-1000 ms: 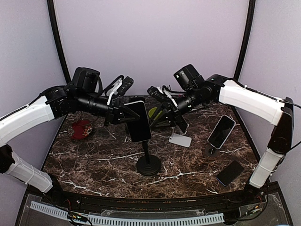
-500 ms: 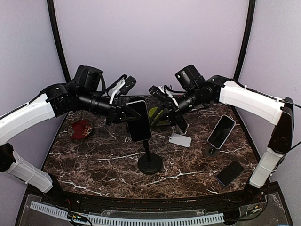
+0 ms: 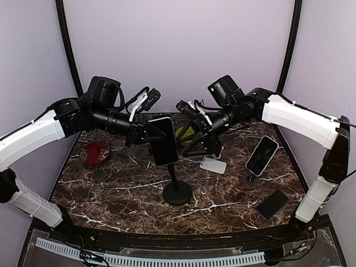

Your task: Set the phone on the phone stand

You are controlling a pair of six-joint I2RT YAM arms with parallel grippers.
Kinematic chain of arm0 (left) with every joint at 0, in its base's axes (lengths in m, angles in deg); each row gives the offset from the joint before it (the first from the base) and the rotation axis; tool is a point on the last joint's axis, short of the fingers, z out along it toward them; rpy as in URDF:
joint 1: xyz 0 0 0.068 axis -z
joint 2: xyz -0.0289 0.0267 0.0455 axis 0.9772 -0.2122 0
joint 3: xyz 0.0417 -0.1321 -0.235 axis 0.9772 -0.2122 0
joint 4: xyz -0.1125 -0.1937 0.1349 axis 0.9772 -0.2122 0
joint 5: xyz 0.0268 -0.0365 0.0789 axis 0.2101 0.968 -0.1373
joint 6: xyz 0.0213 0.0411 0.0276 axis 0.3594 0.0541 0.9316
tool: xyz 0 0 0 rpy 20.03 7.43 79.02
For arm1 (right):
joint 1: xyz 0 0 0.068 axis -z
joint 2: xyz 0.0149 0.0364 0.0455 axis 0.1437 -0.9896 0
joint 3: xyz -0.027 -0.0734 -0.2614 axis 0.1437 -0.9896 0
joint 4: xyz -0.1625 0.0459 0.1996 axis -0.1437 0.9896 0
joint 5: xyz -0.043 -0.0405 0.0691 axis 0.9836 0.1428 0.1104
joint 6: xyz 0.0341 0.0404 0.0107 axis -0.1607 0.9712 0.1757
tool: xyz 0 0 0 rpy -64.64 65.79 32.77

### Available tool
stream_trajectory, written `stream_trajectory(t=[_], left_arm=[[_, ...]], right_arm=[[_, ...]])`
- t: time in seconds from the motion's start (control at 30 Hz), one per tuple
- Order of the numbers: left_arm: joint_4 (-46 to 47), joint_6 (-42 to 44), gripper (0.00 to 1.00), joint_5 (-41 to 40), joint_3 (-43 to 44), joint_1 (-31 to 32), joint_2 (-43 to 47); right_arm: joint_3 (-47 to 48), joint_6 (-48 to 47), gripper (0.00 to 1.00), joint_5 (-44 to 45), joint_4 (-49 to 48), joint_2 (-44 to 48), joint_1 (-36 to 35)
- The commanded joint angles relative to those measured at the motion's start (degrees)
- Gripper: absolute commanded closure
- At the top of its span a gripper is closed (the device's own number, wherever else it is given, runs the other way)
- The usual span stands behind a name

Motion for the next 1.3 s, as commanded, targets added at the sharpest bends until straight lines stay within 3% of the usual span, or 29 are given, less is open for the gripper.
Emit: stream_trajectory(t=[0.0,0.37,0.5,0.67,0.83,1.13,1.27], left_arm=[[-4.11,1.19,1.0,-8.61,0.87,-2.48,4.36],[-15.95,8.36,1.0,-29.75,7.02,-6.74,9.03],[-16.45,8.71,1.0,-33.71,6.78,-11.63,8.12],[-13.76,8.29,1.0,-31.97,4.75,-17.64,8.26],[-12.59,4.36,1.0,-19.77,4.29,-23.83,7.53],[-10.12,-3.34,1.0,-10.25,2.69,-28.98,5.89],[-4.26,-4.68,1.0,-7.22,-1.01,-29.04,7.87]], right_arm=[[3.31,1.74,0.27,0.8,2.54,3.68,1.43],[4.23,3.61,0.24,2.87,0.18,4.15,6.36],[2.72,3.49,0.24,3.19,-0.48,5.09,6.36],[2.07,3.49,0.24,3.56,-0.78,6.41,6.36],[1.32,3.62,0.24,3.64,-1.3,6.73,6.36],[1.11,3.2,0.23,4.12,-1.15,6.73,6.36],[0.99,3.03,0.23,4.19,-1.06,6.71,6.36]])
